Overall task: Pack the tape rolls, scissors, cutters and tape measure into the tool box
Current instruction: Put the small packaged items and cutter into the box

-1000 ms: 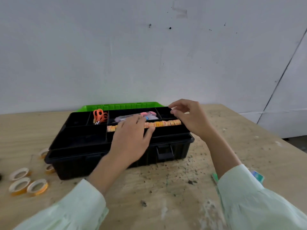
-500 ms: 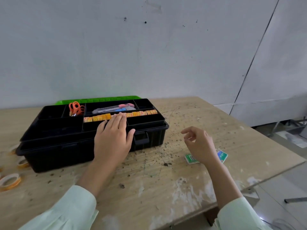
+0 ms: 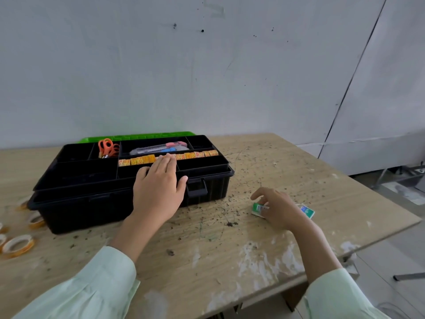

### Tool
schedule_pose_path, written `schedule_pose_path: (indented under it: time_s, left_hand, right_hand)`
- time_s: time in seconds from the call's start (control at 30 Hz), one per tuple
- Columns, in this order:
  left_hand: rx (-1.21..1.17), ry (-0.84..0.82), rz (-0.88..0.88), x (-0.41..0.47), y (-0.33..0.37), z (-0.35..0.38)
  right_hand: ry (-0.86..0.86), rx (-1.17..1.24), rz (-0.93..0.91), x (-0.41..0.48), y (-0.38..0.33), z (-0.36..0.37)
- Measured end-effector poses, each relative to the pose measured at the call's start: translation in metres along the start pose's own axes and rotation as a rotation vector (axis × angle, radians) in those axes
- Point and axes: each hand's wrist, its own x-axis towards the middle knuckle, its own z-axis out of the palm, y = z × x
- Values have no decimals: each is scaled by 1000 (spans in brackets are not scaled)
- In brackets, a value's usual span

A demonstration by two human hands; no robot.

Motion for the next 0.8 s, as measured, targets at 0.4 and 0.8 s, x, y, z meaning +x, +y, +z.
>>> schedule_pose_path:
  time_s: [0.4, 0.8]
  left_hand:
    - [-523, -144, 350, 25, 51, -31]
    - [-590, -80, 76, 114, 19, -27]
  right_hand:
    - [-22, 1487, -87, 15, -48, -21]
    - [377, 717, -158, 69, -87, -15]
